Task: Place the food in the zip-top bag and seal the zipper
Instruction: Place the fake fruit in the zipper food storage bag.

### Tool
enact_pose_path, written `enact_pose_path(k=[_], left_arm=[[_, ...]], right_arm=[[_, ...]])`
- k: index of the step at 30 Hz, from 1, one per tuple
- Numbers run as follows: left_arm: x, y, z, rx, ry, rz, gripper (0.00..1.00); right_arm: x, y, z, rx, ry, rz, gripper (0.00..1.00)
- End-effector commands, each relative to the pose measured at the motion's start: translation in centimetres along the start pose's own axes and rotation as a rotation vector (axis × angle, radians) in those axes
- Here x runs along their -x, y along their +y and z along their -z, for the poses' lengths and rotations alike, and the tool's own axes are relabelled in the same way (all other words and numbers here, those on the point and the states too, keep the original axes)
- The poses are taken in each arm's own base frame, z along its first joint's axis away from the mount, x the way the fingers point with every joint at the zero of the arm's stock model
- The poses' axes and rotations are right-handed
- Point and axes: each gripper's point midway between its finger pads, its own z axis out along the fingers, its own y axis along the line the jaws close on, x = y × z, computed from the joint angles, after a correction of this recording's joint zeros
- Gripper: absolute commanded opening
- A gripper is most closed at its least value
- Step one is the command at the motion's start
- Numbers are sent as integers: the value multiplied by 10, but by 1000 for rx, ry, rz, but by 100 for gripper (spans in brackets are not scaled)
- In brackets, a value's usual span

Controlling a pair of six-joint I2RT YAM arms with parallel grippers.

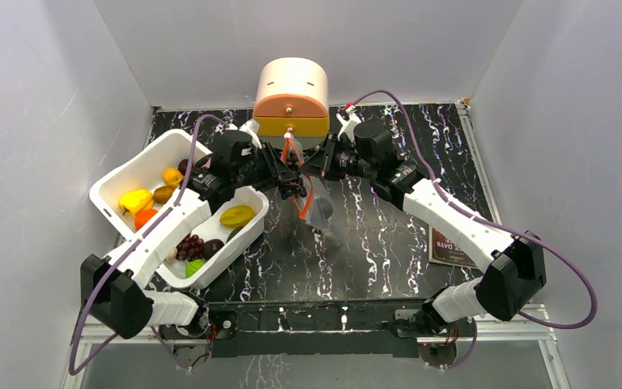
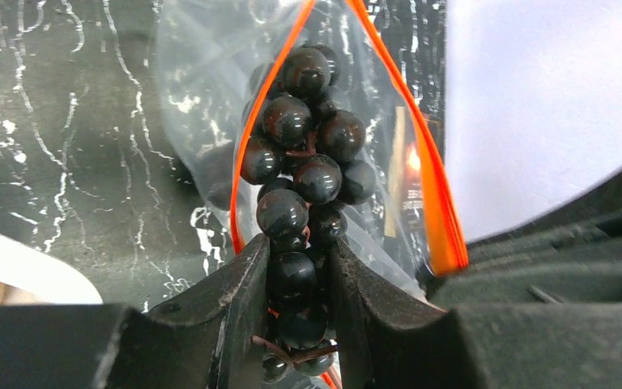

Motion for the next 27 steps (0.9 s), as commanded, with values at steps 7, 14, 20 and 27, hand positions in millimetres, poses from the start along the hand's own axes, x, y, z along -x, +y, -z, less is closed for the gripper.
enact_pose_path(k=[7,14,20,27], left_arm=[[9,18,3,173,3,-8,29],[8,4,8,130,18,67,29],[11,-8,17,98,12,96,27],[7,-16,19,17,-17,172,26]], right_arm=[[5,21,-4,82,-3,32,0],[-5,12,-11,49,32,18,0],[-11,10,-13,41,46,17,0],[-4,21,-5,70,3,-25,0]])
